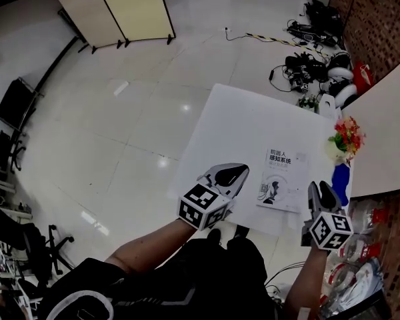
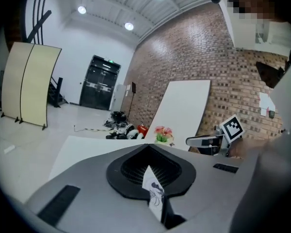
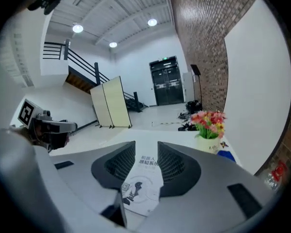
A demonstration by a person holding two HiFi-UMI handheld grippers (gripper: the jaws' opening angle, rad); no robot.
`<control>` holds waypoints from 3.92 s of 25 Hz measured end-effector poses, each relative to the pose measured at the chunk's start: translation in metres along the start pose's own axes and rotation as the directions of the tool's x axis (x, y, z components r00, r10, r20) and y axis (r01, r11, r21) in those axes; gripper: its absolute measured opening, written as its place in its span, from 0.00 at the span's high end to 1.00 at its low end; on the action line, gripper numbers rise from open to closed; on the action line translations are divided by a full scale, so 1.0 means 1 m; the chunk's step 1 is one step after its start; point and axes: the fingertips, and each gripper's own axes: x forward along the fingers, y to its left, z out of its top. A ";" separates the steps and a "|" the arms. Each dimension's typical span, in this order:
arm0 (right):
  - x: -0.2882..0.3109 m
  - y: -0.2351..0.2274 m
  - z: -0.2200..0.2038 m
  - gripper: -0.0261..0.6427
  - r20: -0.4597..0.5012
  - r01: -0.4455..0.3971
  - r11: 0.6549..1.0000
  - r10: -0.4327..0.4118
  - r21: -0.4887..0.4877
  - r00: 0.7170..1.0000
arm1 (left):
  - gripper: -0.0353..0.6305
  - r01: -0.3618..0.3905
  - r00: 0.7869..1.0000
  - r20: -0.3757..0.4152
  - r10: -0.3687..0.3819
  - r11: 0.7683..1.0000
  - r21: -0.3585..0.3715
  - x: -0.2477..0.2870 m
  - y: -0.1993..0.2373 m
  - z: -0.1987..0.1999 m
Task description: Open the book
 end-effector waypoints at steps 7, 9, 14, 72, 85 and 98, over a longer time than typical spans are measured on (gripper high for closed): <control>0.077 -0.059 -0.105 0.75 -0.285 -0.012 0.994 0.042 0.107 0.958 | 0.94 -0.024 0.981 -0.193 0.020 1.000 -0.020 0.082 0.015 -0.062; 0.089 -0.070 -0.128 0.75 -0.343 -0.008 0.992 0.052 0.128 0.938 | 0.94 -0.023 0.969 -0.246 0.015 0.999 -0.029 0.101 0.015 -0.083; 0.110 -0.091 -0.162 0.75 -0.442 0.029 0.987 0.045 0.158 0.896 | 0.94 -0.009 0.951 -0.309 -0.007 0.999 -0.050 0.124 0.014 -0.110; 0.242 0.233 -0.159 0.95 -0.531 -0.130 0.973 0.213 0.189 0.820 | 0.94 -0.126 0.985 -0.124 0.118 0.991 -0.054 -0.096 0.177 -0.075; 0.234 0.237 -0.138 0.95 -0.422 -0.142 0.977 0.196 0.156 0.885 | 0.94 -0.109 0.989 -0.104 0.102 0.992 -0.066 -0.112 0.182 -0.079; 0.092 0.211 -0.020 0.95 -0.085 -0.133 0.988 0.140 0.078 0.987 | 0.94 0.012 1.000 0.029 -0.010 0.998 -0.059 -0.111 0.144 -0.046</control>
